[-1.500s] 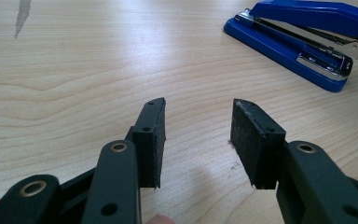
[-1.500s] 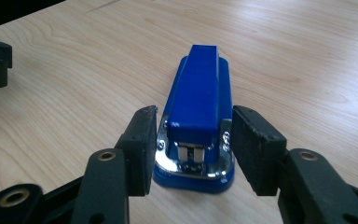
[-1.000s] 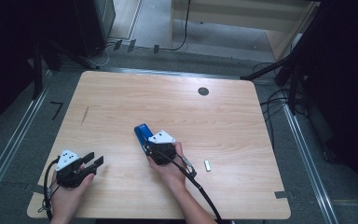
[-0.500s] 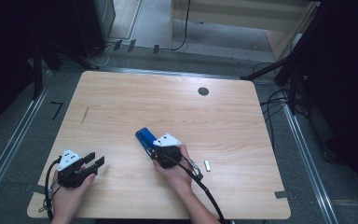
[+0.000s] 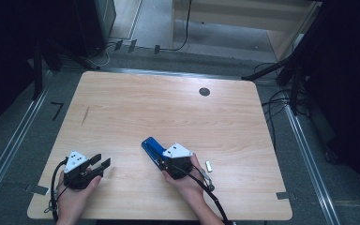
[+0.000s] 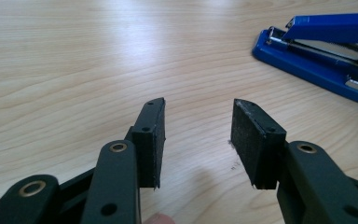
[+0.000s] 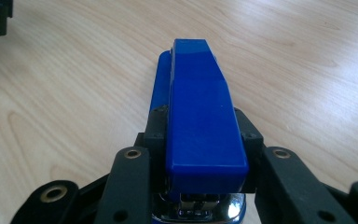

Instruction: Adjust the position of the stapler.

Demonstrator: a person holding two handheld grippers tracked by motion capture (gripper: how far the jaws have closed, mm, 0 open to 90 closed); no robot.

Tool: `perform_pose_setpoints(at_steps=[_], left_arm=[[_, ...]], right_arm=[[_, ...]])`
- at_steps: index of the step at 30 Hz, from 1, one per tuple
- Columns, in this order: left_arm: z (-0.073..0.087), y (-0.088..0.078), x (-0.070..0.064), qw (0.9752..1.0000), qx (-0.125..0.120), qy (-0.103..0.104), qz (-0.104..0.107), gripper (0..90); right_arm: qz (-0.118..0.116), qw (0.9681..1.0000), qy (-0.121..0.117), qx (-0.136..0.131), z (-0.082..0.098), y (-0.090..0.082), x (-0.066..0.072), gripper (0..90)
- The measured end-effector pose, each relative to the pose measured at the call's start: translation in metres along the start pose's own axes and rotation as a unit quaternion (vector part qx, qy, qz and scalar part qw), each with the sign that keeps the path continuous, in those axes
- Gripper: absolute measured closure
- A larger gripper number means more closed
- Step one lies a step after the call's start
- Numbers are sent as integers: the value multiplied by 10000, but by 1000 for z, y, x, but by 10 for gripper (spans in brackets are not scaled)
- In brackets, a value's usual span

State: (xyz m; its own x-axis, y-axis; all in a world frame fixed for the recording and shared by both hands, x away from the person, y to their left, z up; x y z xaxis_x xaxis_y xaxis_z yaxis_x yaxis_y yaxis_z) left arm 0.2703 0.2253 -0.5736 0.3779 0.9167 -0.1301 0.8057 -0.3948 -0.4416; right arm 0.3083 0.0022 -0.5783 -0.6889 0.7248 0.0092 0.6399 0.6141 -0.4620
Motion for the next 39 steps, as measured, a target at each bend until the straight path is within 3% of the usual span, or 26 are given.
perform_pose_setpoints(at_steps=[13, 17, 21, 24, 26, 33, 36, 39], left_arm=[[-2, 9, -42, 9989, -12, 181, 432, 563], [-6, 11, -61, 9977, -61, 214, 645, 563], [-7, 16, -80, 9963, -29, 371, 779, 573], [-6, 21, -91, 9951, 54, 421, 889, 601], [-4, 26, -99, 9941, 124, 466, 971, 660], [4, 40, -128, 9890, 394, 712, 1236, 819], [7, 47, -141, 9855, 537, 719, 1439, 899], [8, 55, -150, 9831, 612, 798, 1528, 900]], right_arm=[[-94, 9999, -30, -78, 23, -41, -2, 670], [-116, 9999, -97, -71, 27, -48, -1, 669], [-62, 9998, -170, -119, 30, -49, 0, 664], [-213, 9995, -29, -215, 27, -53, 2, 489], [-220, 9993, 57, -287, 24, -60, 2, 444], [-384, 9974, 55, -608, 18, -92, 4, 510], [-274, 9969, 81, -727, 22, -103, 1, 622], [-310, 9964, 125, -782, 29, -110, 0, 719]])
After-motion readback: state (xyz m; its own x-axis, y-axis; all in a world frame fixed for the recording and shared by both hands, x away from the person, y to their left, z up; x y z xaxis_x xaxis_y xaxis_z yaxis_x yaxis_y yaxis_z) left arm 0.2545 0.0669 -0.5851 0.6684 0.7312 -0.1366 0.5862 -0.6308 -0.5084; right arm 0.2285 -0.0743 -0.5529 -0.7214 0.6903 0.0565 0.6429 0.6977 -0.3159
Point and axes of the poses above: each handheld gripper's, and its own axes: y roughly forward along the jaws, z roughly out of its underside, x roughly to its left, the point moved 9 cm from there along y, roughly forward along the jaws, and after that the axes turned 7 degrees about -x, right-handed, at the moved point
